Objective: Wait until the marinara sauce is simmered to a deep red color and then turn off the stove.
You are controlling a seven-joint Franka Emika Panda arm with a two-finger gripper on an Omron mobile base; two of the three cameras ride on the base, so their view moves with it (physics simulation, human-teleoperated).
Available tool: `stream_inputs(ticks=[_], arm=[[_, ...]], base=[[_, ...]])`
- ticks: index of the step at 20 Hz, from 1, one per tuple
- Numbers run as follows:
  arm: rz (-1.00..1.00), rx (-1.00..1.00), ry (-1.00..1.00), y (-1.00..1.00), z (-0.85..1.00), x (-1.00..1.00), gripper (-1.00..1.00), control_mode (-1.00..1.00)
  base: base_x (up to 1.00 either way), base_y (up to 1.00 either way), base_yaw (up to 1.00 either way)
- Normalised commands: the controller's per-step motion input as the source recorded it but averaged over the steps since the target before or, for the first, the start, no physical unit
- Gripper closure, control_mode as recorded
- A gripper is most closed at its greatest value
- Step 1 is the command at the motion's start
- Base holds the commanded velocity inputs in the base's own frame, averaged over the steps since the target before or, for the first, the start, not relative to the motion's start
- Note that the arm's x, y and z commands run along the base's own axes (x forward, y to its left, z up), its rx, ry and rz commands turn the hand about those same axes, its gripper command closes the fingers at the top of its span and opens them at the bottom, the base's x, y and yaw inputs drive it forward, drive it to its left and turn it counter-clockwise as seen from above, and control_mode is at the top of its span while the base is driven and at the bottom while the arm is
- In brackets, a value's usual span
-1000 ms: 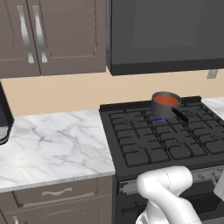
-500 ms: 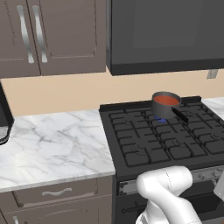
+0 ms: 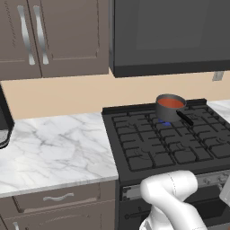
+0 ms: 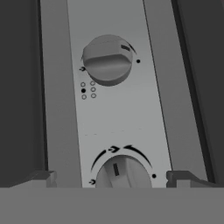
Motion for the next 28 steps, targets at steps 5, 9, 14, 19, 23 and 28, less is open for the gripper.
stream_inputs(ticks=[5, 9, 14, 19, 23, 28], arm=[[0.0, 0.0, 0.0, 0.0, 0.0, 0.0, -1.0, -1.0], [0.0, 0.0, 0.0, 0.0, 0.0, 0.0, -1.0, -1.0], [0.0, 0.0, 0.0, 0.0, 0.0, 0.0, -1.0, -1.0], [0.0, 0.0, 0.0, 0.0, 0.0, 0.0, -1.0, -1.0], [0.0, 0.0, 0.0, 0.0, 0.0, 0.0, -1.0, -1.0], [0.0, 0.0, 0.0, 0.0, 0.0, 0.0, -1.0, -1.0]], base=[[0.0, 0.0, 0.0], [0.0, 0.0, 0.0], [0.0, 0.0, 0.0], [0.0, 0.0, 0.0], [0.0, 0.0, 0.0], [0.0, 0.0, 0.0]])
